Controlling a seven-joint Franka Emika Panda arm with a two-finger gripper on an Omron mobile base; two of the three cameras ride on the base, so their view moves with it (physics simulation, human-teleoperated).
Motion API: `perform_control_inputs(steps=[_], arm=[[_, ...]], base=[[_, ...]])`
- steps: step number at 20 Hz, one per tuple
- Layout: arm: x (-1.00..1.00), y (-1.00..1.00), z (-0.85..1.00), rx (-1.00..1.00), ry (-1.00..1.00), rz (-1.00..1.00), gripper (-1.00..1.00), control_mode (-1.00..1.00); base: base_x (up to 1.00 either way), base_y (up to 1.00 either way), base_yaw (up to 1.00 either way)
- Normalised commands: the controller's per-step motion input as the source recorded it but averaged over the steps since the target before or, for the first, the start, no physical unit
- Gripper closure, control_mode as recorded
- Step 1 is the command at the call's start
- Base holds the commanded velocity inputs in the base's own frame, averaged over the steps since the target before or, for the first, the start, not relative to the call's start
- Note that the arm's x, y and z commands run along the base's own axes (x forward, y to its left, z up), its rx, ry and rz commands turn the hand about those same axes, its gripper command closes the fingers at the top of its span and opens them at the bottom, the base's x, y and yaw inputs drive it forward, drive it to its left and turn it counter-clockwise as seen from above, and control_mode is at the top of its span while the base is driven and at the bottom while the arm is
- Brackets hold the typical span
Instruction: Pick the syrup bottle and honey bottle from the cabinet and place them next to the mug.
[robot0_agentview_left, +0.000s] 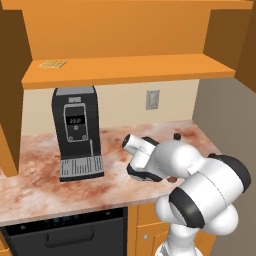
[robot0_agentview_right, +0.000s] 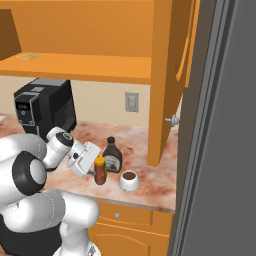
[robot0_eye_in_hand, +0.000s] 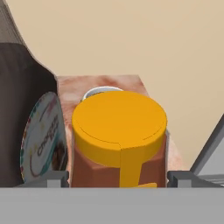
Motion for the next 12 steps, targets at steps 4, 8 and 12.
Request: perform_control_inputs(steps=[4,8,12], arm=[[0.00,0.00,0.00,0.00,0.00,0.00,1.00,-1.00],[0.00,0.00,0.00,0.00,0.00,0.00,1.00,-1.00],[0.00,0.00,0.00,0.00,0.00,0.00,-1.00,-1.00]], base=[[0.00,0.00,0.00],[0.00,0.00,0.00],[0.00,0.00,0.00]])
